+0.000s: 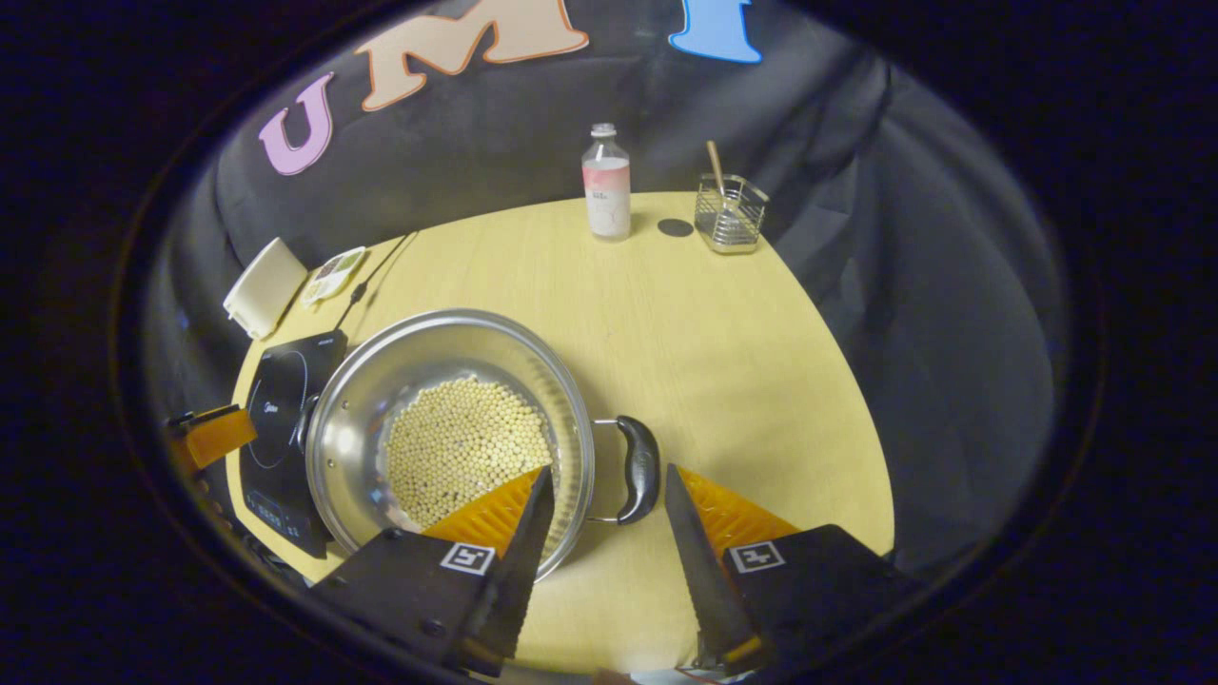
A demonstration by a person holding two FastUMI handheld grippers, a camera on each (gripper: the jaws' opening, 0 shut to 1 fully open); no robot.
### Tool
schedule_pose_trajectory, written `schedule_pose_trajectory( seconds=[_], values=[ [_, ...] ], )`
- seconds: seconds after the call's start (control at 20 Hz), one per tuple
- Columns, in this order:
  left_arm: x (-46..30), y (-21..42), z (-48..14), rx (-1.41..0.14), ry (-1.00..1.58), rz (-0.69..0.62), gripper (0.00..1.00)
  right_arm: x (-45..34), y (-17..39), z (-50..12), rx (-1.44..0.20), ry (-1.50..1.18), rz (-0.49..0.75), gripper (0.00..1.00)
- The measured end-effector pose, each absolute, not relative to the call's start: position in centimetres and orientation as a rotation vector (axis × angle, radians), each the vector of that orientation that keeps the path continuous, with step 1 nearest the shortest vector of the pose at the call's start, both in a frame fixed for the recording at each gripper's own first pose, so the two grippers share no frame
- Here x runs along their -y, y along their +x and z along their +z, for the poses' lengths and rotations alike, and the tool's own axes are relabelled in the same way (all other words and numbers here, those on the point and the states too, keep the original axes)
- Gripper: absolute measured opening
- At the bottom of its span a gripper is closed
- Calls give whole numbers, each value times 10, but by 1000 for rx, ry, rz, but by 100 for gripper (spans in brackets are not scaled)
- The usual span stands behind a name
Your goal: First push the handle of the pot to place it horizontally, then grasp the pot with both hands and set it on the induction cooktop.
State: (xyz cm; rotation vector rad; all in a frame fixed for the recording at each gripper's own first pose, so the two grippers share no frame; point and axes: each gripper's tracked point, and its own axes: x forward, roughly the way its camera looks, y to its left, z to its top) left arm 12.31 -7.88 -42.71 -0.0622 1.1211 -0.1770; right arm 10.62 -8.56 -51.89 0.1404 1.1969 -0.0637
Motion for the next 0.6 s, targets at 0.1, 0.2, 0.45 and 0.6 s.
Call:
schedule_pose_trajectory(
  seconds=[0.1,0.2,0.45,0.6],
  values=[
    [79,125,-435,-1133,-50,-188,96,84,109,-525,-1209,135,-63,71],
    [80,130,-445,-1141,-44,-198,96,86,109,-530,-1222,130,-62,71],
    [86,135,-474,-1195,-39,-220,96,86,111,-546,-1258,121,-53,74],
    [89,132,-494,-1250,-39,-217,96,86,113,-555,-1281,123,-44,72]
  ],
)
